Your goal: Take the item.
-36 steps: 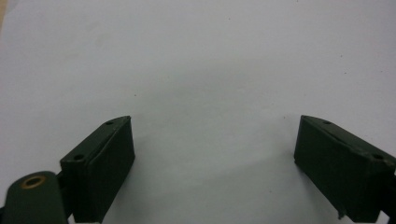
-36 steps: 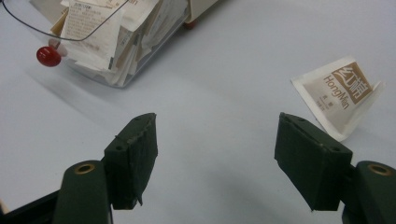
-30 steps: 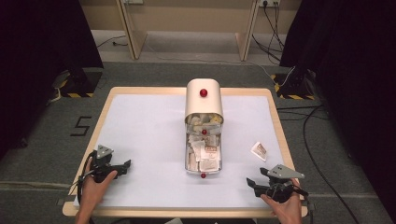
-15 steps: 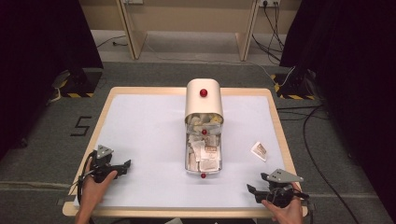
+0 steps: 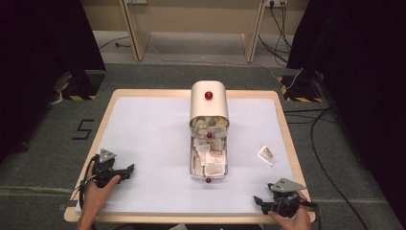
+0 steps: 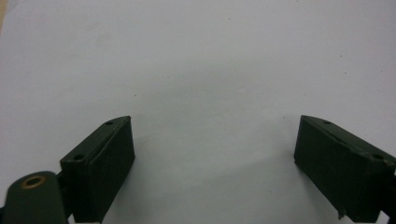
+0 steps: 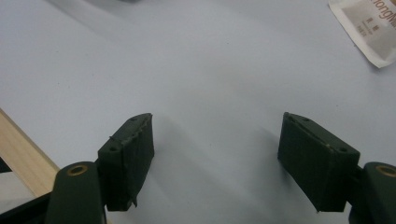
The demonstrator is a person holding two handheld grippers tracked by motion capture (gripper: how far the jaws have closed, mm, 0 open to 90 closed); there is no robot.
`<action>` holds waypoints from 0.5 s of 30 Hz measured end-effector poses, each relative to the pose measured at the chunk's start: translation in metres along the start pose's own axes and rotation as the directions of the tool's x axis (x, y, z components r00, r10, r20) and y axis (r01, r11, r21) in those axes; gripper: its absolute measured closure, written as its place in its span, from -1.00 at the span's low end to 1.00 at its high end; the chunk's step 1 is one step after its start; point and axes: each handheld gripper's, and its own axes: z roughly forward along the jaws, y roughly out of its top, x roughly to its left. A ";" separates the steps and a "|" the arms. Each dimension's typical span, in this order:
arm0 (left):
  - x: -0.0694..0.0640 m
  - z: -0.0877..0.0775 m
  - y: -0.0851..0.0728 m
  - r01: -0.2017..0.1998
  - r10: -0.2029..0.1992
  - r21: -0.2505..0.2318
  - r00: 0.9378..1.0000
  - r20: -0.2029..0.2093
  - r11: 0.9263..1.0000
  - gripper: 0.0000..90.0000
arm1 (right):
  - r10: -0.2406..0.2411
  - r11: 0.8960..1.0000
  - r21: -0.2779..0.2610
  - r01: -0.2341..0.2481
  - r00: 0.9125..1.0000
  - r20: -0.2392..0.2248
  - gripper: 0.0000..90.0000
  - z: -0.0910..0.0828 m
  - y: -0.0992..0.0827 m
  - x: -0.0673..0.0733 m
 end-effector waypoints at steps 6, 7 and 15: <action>0.000 0.000 0.000 0.000 0.000 0.000 1.000 0.000 1.000 -0.75 | -0.008 1.000 -0.012 0.008 1.000 0.004 -0.40 0.000 -0.002 0.001; 0.000 0.000 0.000 0.000 0.000 0.000 1.000 0.000 1.000 -0.75 | -0.008 1.000 -0.012 0.008 1.000 0.004 -0.40 0.000 -0.002 0.001; 0.000 0.000 0.000 0.000 0.000 0.000 1.000 0.000 1.000 -0.75 | -0.006 1.000 -0.019 0.006 1.000 0.000 -0.40 0.000 -0.003 0.000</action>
